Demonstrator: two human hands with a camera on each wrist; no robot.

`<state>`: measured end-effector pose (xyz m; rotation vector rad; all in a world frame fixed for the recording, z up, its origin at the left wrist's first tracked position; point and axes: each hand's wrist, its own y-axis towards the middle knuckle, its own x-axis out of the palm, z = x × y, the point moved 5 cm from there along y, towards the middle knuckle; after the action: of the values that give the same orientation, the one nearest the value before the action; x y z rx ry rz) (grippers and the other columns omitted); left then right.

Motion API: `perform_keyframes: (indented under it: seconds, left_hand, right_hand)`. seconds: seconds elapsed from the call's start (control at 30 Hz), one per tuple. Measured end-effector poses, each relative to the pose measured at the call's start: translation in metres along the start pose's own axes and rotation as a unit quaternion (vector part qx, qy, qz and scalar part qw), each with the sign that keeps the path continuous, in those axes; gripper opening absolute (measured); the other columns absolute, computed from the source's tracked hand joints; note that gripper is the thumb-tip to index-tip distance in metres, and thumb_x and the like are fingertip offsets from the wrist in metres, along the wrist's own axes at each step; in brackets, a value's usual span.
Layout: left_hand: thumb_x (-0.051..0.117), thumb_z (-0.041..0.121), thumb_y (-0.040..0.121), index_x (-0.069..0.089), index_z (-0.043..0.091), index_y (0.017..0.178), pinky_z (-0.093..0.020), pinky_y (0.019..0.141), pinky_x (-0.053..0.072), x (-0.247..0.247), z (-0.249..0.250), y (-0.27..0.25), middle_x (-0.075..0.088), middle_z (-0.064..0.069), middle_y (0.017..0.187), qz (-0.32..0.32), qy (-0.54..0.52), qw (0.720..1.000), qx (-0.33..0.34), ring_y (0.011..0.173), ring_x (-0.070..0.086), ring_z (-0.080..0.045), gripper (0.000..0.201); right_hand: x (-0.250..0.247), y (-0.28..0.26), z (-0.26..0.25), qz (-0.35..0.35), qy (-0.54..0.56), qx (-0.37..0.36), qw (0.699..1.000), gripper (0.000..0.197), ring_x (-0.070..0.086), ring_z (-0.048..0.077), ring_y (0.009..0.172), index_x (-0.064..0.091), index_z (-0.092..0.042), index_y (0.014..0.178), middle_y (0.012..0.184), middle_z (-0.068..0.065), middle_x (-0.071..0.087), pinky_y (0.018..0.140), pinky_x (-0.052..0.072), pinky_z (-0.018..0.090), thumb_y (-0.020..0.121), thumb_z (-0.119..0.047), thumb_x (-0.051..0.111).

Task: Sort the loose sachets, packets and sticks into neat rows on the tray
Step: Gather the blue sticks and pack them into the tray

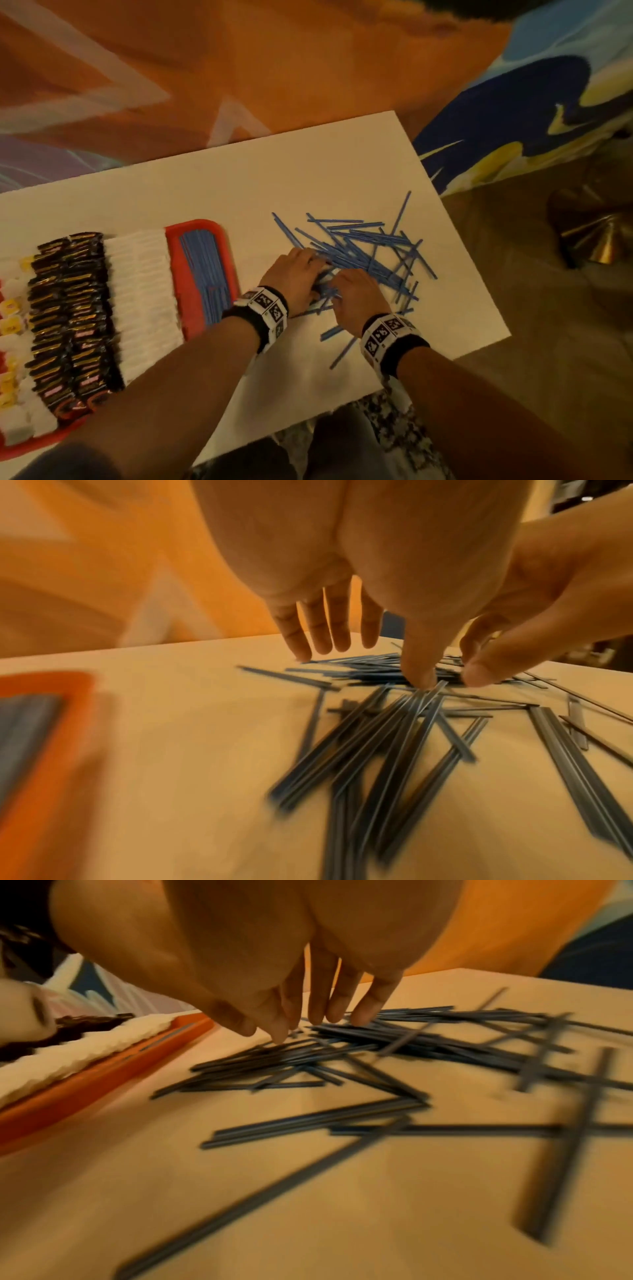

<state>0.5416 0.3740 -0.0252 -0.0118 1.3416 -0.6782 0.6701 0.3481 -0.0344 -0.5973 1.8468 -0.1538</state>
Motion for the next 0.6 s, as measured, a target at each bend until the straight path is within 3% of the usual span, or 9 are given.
perform_keyframes:
  seconds: [0.13, 0.2, 0.27, 0.43, 0.6]
  left_hand:
    - [0.075, 0.053, 0.079, 0.008, 0.018, 0.159, -0.051, 0.122, 0.013, 0.006, 0.047, 0.055, 0.008, -0.011, 0.164, -0.088, 0.089, 0.99, 0.061, 0.15, 0.011, -0.034, 0.109]
    - [0.08, 0.05, 0.076, 0.0, 0.017, 0.159, -0.053, 0.123, 0.008, 0.012, 0.062, 0.072, 0.002, -0.011, 0.165, -0.118, 0.144, 0.98, 0.064, 0.151, 0.005, -0.036, 0.12]
    - [0.08, 0.04, 0.079, 0.003, 0.016, 0.158, -0.052, 0.123, 0.012, 0.014, 0.07, 0.082, 0.006, -0.012, 0.164, -0.128, 0.16, 0.978, 0.048, 0.151, 0.009, -0.036, 0.113]
    - [0.057, 0.017, 0.096, 0.028, 0.011, 0.151, -0.047, 0.116, 0.027, 0.004, 0.077, 0.09, 0.028, -0.013, 0.156, -0.115, 0.169, 0.978, 0.043, 0.141, 0.029, -0.033, 0.063]
    - [0.043, 0.013, 0.1, 0.035, 0.008, 0.144, -0.041, 0.107, 0.033, 0.002, 0.072, 0.089, 0.042, -0.014, 0.145, -0.119, 0.144, 0.982, 0.038, 0.131, 0.04, -0.032, 0.045]
  right_hand:
    - [-0.019, -0.015, 0.053, 0.019, 0.034, 0.072, 0.997, 0.037, 0.036, 0.024, 0.133, 0.056, -0.02, 0.129, 0.137, 0.0, 0.048, 0.114, 0.028, 0.039, 0.092, -0.019, 0.057]
    - [-0.027, -0.02, 0.075, 0.014, 0.05, 0.097, 0.994, 0.037, 0.034, 0.025, 0.134, 0.055, -0.021, 0.13, 0.139, 0.0, 0.047, 0.113, 0.027, 0.04, 0.093, -0.02, 0.057]
    - [-0.031, -0.023, 0.093, 0.009, 0.058, 0.112, 0.992, 0.036, 0.035, 0.025, 0.133, 0.055, -0.023, 0.129, 0.139, 0.0, 0.047, 0.111, 0.03, 0.041, 0.094, -0.022, 0.057]
    - [-0.03, -0.019, 0.119, -0.009, 0.089, 0.142, 0.986, 0.031, 0.037, 0.024, 0.13, 0.056, -0.021, 0.125, 0.139, 0.001, 0.047, 0.109, 0.03, 0.038, 0.093, -0.02, 0.058]
    - [-0.027, -0.003, 0.118, 0.013, 0.139, 0.143, 0.98, 0.026, 0.043, 0.023, 0.124, 0.061, -0.02, 0.117, 0.127, 0.001, 0.053, 0.108, 0.037, 0.039, 0.091, -0.017, 0.061]
